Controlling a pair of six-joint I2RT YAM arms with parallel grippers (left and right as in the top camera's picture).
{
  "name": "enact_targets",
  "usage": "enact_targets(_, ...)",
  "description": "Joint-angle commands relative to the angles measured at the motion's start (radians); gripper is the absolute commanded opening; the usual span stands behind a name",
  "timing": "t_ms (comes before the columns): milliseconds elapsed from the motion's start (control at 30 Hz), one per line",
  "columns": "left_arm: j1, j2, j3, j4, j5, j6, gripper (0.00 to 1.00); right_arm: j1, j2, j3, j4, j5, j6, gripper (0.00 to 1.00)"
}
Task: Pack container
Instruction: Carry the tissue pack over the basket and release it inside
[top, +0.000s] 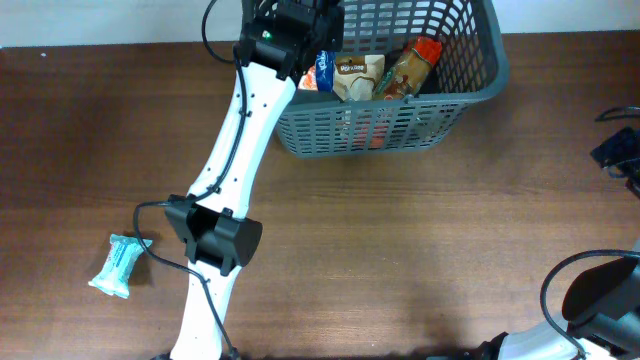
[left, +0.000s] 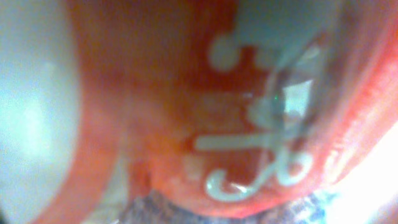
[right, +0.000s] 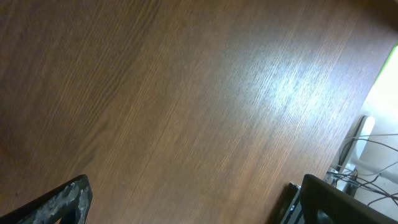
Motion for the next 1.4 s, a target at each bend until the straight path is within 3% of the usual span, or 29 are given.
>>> enact_targets(0, 0.002, 0.002, 0.007, -0.004, 0.01, -0.017, 0.06, -0.002, -0.01, -0.003, 0.0, 0.002, 0.01, 0.99)
enact_targets(433, 0.002, 0.051, -0.037, -0.135, 0.014, -0.017, 0.05, -0.002, -0.01, -0.003, 0.0, 0.002, 0.01, 0.99)
enact_targets(767, 0.002, 0.11, -0.037, -0.148, 0.056, -0.017, 0.06, -0.002, -0.01, -0.003, 0.0, 0.002, 0.01, 0.99)
enact_targets(900, 0.002, 0.129, -0.037, -0.149, 0.059, -0.017, 0.21, -0.002, -0.01, -0.003, 0.0, 0.002, 0.01, 0.99)
enact_targets(1000, 0.003, 0.13, -0.037, -0.143, 0.058, -0.016, 0.49, -0.002, -0.01, -0.003, 0.0, 0.002, 0.01, 0.99)
enact_targets(1367, 0.006, 0.13, -0.037, -0.143, 0.058, -0.016, 0.78, -0.002, -0.01, -0.003, 0.0, 0.002, 0.01, 0.99)
